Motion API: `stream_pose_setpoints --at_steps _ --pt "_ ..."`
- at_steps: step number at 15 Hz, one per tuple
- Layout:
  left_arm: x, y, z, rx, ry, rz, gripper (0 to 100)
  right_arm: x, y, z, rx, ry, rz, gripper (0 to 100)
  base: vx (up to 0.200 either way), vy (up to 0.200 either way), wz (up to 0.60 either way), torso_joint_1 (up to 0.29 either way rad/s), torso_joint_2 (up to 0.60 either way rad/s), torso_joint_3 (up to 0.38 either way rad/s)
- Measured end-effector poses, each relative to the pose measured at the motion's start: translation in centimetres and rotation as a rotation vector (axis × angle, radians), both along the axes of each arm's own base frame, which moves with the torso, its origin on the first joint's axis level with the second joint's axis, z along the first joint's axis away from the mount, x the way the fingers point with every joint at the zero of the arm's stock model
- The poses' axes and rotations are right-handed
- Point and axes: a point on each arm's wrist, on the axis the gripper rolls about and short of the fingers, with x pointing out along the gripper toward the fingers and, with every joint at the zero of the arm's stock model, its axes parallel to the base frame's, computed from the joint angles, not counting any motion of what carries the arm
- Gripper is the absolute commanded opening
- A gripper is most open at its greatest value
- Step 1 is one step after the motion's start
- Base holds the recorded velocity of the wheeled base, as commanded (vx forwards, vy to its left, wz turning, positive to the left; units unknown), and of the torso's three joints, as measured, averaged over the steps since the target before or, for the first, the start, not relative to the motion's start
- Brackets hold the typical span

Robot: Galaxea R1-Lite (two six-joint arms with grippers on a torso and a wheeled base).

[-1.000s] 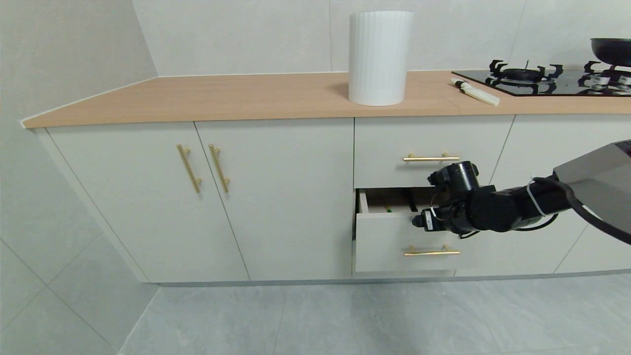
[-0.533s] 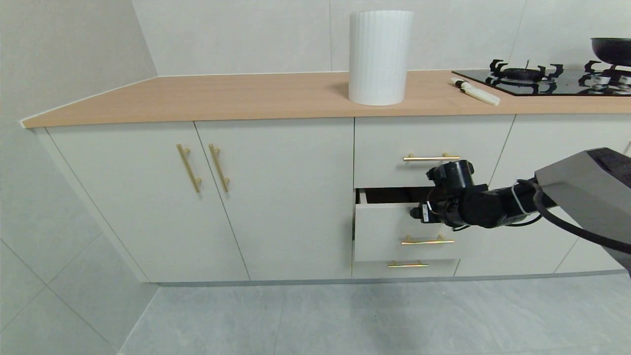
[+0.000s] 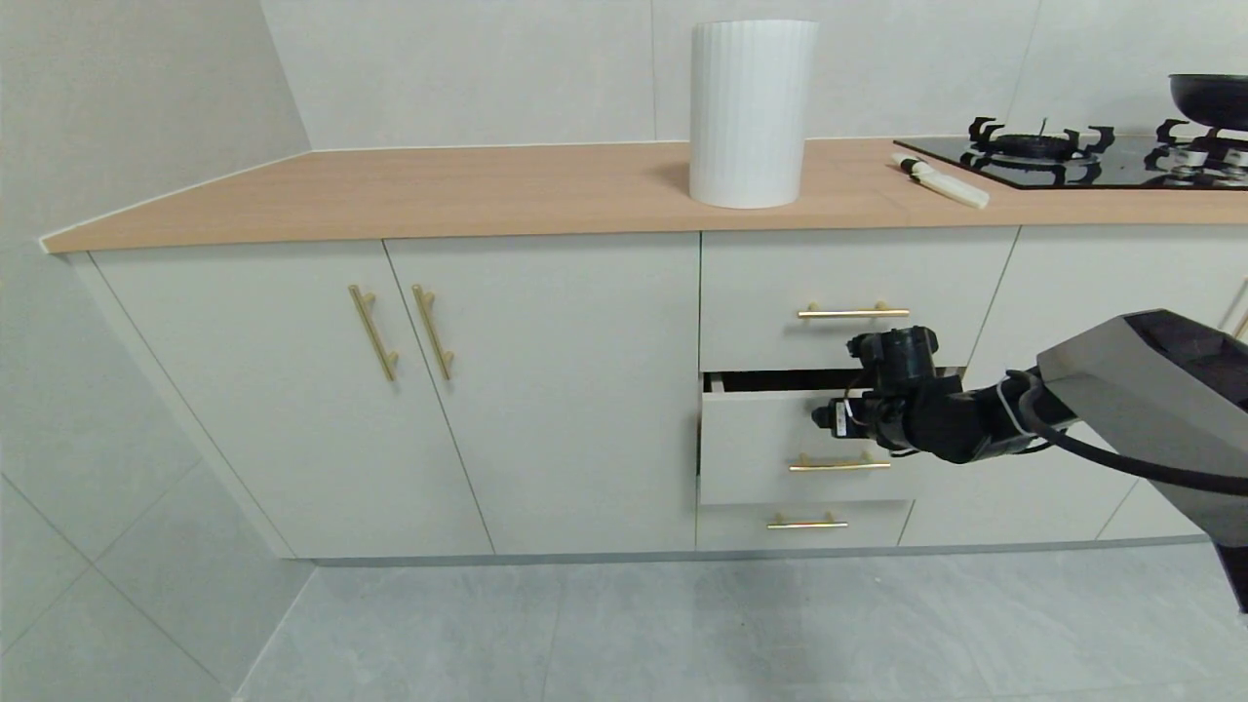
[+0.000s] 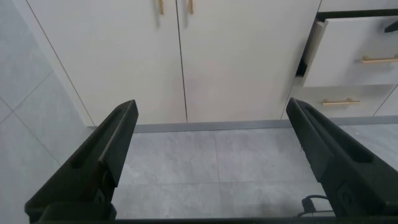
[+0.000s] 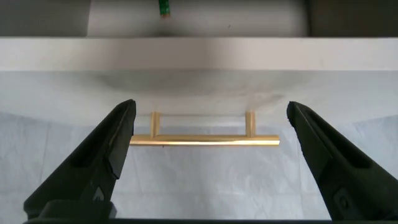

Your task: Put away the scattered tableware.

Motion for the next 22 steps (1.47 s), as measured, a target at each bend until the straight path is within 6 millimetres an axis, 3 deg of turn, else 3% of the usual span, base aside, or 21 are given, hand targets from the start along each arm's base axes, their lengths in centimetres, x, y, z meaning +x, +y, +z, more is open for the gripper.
stream_pose_setpoints --at_steps 22 --pt "0.0 0.0 0.0 0.000 0.000 0.000 100 5.3 -2.1 -1.3 0.157 -0.145 -0.166 100 0.000 0.000 0.00 0.000 0.00 0.000"
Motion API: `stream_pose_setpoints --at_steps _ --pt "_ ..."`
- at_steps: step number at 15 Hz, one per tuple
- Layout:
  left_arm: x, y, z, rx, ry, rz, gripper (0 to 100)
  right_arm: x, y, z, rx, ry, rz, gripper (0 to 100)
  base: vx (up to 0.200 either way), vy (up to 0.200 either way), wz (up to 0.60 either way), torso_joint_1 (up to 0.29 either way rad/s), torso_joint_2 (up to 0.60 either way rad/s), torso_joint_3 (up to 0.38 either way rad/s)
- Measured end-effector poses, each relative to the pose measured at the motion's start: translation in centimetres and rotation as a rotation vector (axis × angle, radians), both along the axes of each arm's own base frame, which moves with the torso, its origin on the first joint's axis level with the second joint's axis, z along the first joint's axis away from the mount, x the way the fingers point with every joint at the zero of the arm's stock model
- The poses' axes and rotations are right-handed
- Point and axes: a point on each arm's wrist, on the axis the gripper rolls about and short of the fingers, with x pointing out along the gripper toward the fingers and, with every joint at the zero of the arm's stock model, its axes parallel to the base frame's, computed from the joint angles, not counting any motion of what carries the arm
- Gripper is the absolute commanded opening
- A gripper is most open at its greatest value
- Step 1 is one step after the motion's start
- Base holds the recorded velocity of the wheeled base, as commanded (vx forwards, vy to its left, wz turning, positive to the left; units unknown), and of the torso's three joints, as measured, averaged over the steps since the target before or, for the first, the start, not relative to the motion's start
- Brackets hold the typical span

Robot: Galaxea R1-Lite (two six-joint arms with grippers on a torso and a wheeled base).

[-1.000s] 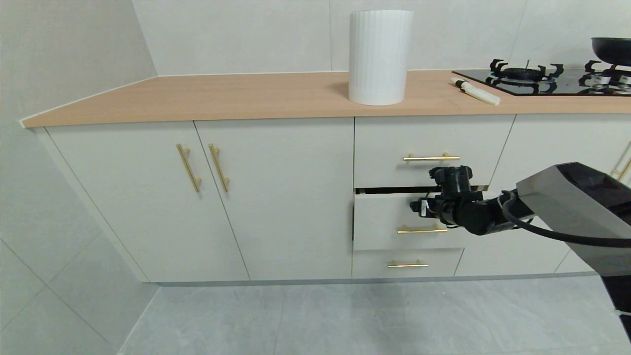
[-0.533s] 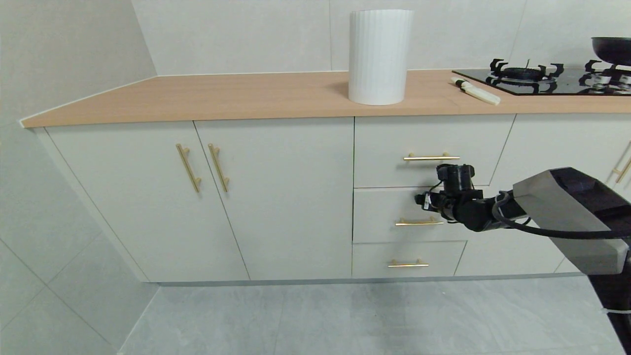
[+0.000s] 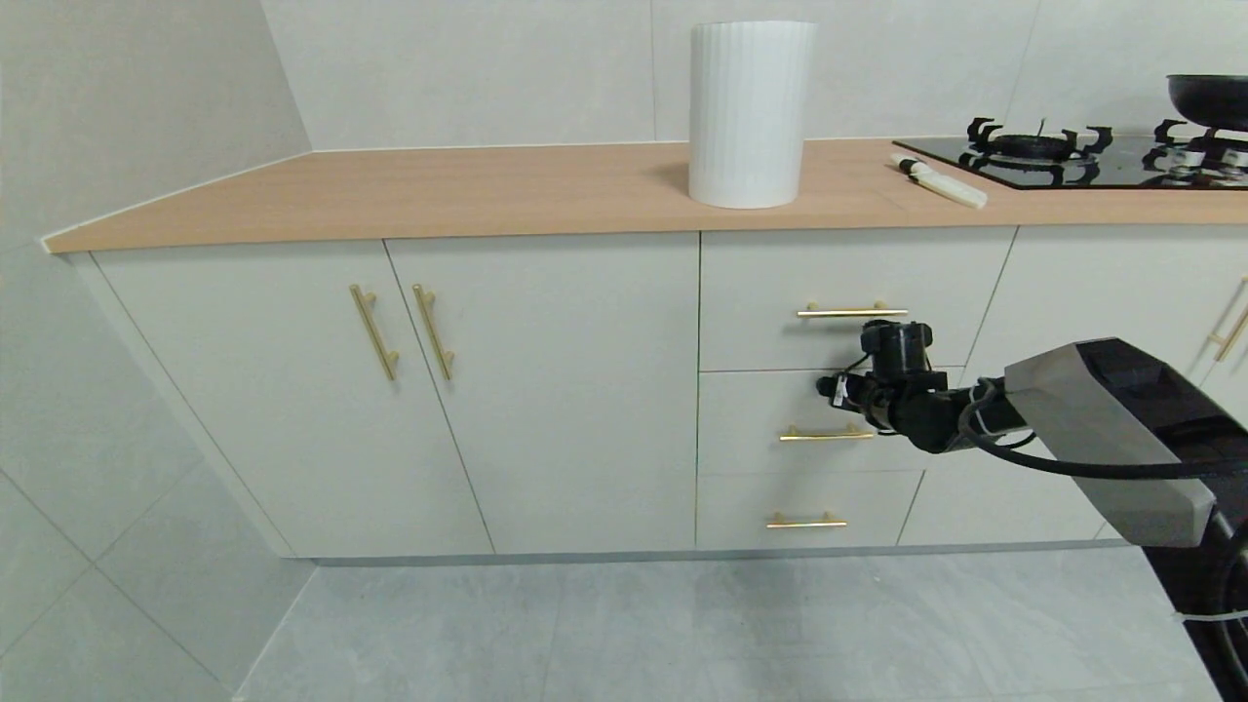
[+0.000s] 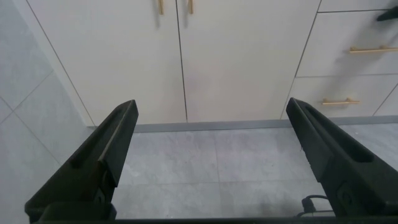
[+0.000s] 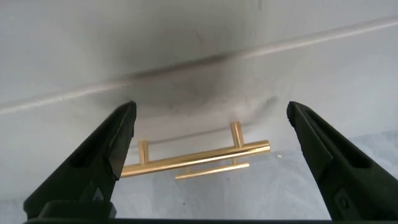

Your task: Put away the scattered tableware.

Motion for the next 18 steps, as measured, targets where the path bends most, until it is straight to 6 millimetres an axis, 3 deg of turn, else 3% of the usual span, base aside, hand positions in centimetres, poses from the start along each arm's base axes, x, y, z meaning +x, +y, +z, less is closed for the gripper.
stream_pose_setpoints --at_steps 6,9,14,18 --pt "0.0 0.0 0.0 0.000 0.000 0.000 100 -0.5 -0.3 0.3 -0.003 0.008 -0.014 100 0.000 0.000 0.00 0.000 0.00 0.000" --pt "0.0 0.0 0.0 0.000 0.000 0.000 100 -2.9 -0.6 1.3 -0.009 0.072 0.046 100 0.000 0.000 0.00 0.000 0.00 0.000" --pt "0.0 0.0 0.0 0.000 0.000 0.000 100 -12.0 -1.7 6.8 -0.051 0.149 0.179 100 0.000 0.000 0.00 0.000 0.00 0.000" --pt "0.0 0.0 0.0 0.000 0.000 0.000 100 -21.5 -1.9 13.2 -0.067 0.034 0.220 100 0.000 0.000 0.00 0.000 0.00 0.000"
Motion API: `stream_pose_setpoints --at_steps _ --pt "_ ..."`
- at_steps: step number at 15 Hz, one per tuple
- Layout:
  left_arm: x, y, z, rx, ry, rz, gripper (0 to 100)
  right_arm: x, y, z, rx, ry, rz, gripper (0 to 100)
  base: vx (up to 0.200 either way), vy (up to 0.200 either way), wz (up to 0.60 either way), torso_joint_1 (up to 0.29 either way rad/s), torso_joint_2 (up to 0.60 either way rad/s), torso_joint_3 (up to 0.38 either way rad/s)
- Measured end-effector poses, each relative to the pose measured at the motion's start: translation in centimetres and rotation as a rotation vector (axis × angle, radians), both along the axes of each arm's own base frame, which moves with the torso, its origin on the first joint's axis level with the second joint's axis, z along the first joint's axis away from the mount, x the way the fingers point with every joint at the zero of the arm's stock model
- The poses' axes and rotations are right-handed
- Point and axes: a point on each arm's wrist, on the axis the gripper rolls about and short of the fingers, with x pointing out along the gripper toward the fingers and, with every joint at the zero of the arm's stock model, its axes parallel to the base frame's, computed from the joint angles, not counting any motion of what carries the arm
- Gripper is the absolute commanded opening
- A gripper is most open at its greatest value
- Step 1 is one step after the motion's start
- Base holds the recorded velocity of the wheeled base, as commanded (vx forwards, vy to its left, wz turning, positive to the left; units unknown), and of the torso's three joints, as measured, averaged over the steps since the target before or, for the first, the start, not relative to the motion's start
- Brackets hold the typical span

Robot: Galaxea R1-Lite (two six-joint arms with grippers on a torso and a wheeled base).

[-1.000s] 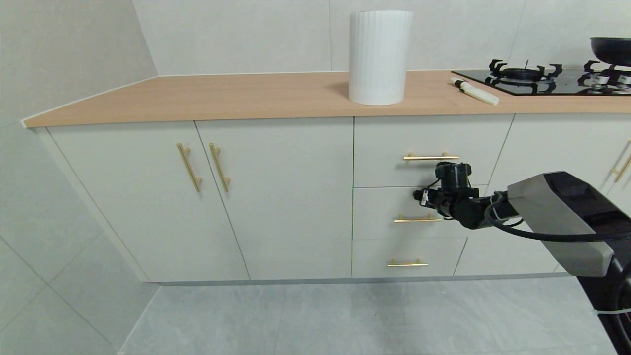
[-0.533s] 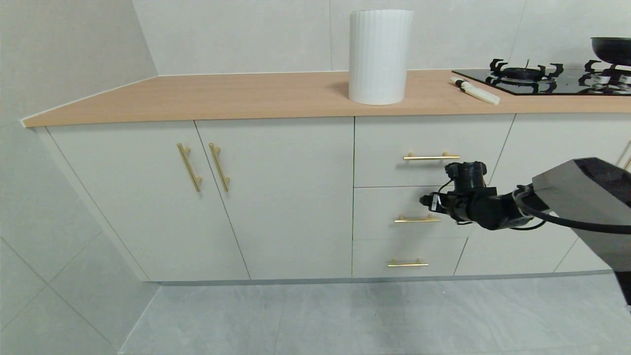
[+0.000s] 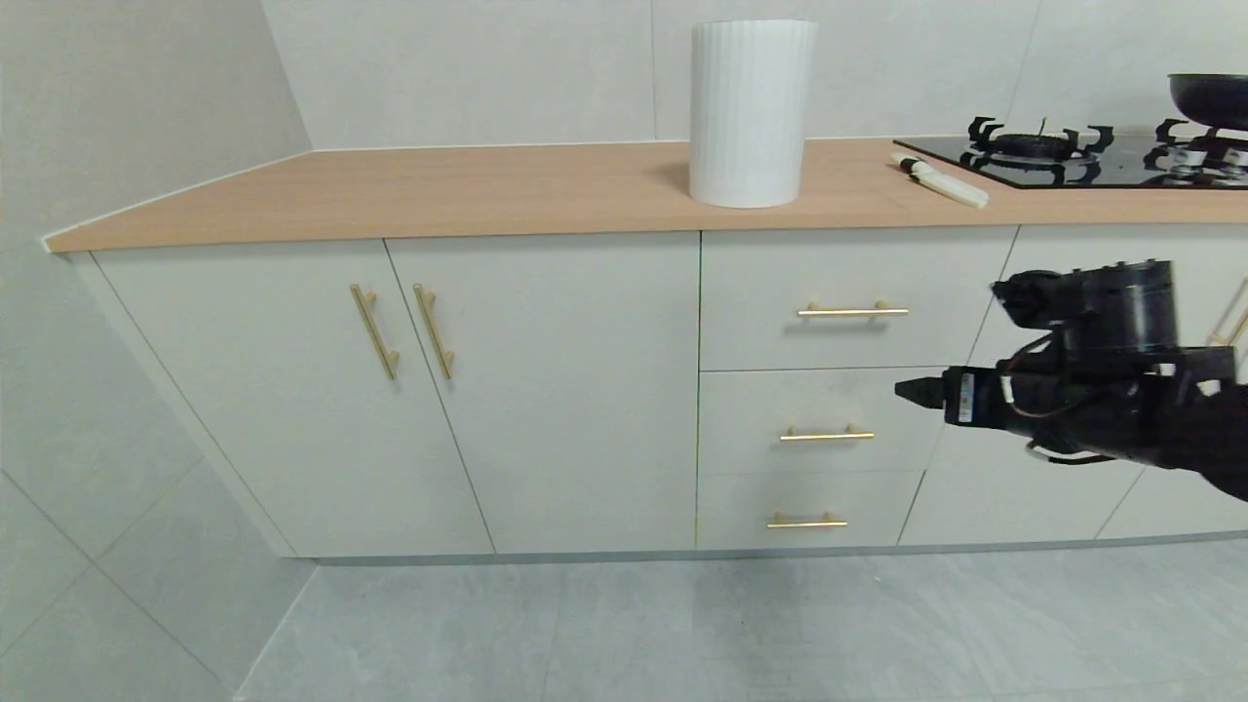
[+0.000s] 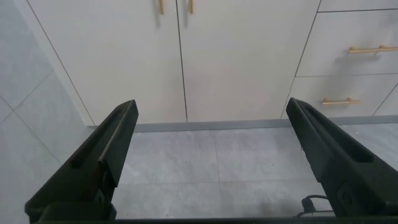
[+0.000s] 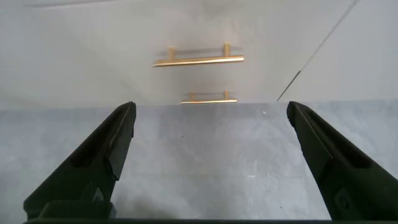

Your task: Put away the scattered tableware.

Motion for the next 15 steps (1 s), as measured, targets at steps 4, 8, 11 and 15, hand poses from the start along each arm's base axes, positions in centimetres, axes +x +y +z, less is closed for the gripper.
stream_pose_setpoints --at_steps 4,8,11,15 --pt "0.0 0.0 0.0 0.000 0.000 0.000 100 -10.3 -1.5 4.4 -0.019 -0.193 -0.029 100 0.000 0.000 0.00 0.000 0.00 0.000" --pt "0.0 0.0 0.0 0.000 0.000 0.000 100 -20.2 -5.2 6.2 -0.091 -0.413 -0.102 100 0.000 0.000 0.00 0.000 0.00 0.000" --pt "0.0 0.0 0.0 0.000 0.000 0.000 100 -26.6 -7.5 4.8 -0.151 -0.474 -0.206 100 0.000 0.000 0.00 0.000 0.00 0.000" --pt "0.0 0.0 0.0 0.000 0.000 0.000 100 -32.6 -8.5 2.2 -0.180 -0.547 -0.297 100 0.000 0.000 0.00 0.000 0.00 0.000"
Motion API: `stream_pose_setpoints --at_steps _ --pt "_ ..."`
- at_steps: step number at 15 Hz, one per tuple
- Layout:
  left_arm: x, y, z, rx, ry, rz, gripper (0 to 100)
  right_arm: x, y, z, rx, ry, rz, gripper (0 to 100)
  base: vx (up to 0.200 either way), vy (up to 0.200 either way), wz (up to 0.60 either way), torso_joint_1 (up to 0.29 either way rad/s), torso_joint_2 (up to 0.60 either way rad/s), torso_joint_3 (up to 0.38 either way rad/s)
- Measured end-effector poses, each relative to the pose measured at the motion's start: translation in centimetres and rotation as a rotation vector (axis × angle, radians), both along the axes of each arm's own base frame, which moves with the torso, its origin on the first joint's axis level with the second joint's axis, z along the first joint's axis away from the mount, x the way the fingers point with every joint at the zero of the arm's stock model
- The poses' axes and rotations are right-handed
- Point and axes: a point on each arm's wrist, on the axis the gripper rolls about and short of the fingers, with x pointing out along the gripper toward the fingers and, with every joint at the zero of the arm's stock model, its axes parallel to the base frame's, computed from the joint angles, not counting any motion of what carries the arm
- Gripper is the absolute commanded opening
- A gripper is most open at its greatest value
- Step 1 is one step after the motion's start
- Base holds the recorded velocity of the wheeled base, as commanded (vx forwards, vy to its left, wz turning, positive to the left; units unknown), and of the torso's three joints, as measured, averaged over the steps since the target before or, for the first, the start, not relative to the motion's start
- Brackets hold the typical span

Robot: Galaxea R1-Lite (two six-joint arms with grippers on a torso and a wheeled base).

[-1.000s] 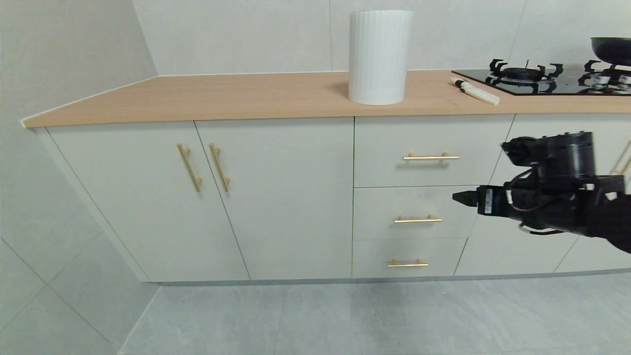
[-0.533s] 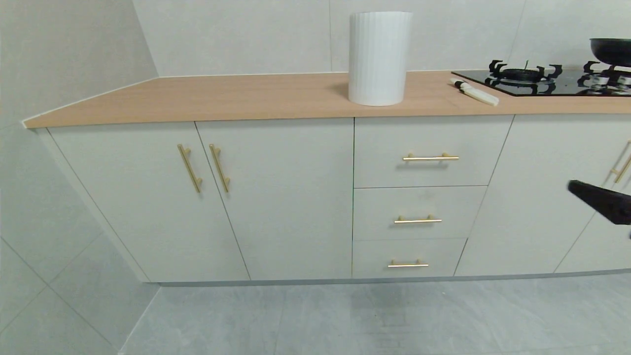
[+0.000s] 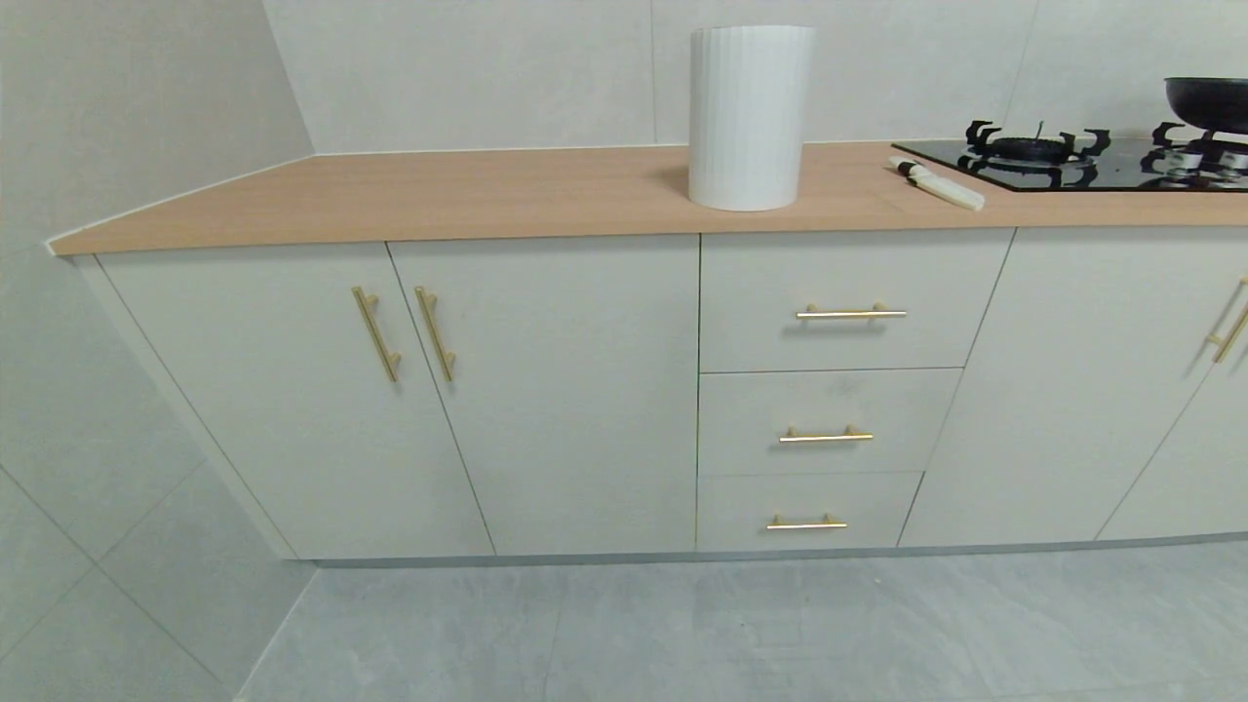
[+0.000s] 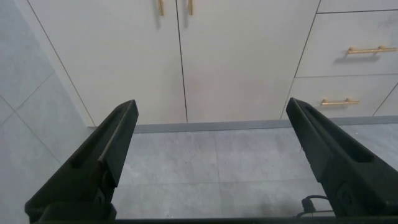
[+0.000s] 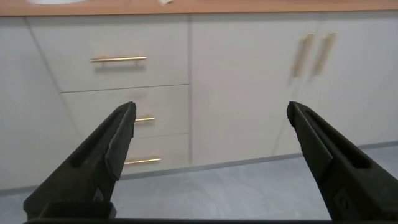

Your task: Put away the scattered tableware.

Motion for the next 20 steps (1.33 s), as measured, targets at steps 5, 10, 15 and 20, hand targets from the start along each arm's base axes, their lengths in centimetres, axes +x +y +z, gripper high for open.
stream_pose_setpoints --at_steps 5,10,15,20 --pt "0.0 0.0 0.0 0.000 0.000 0.000 100 -4.1 0.3 -2.9 -0.020 -0.076 -0.039 100 0.000 0.000 0.00 0.000 0.00 0.000" --pt "0.0 0.0 0.0 0.000 0.000 0.000 100 -2.8 0.8 -6.5 0.062 -0.039 0.114 100 0.000 0.000 0.00 0.000 0.00 0.000" --pt "0.0 0.0 0.0 0.000 0.000 0.000 100 -0.1 1.0 -11.1 0.048 0.037 0.193 100 0.000 0.000 0.00 0.000 0.00 0.000" --pt "0.0 0.0 0.0 0.000 0.000 0.000 100 0.5 1.1 -13.2 0.042 0.119 0.226 100 0.000 0.000 0.00 0.000 0.00 0.000"
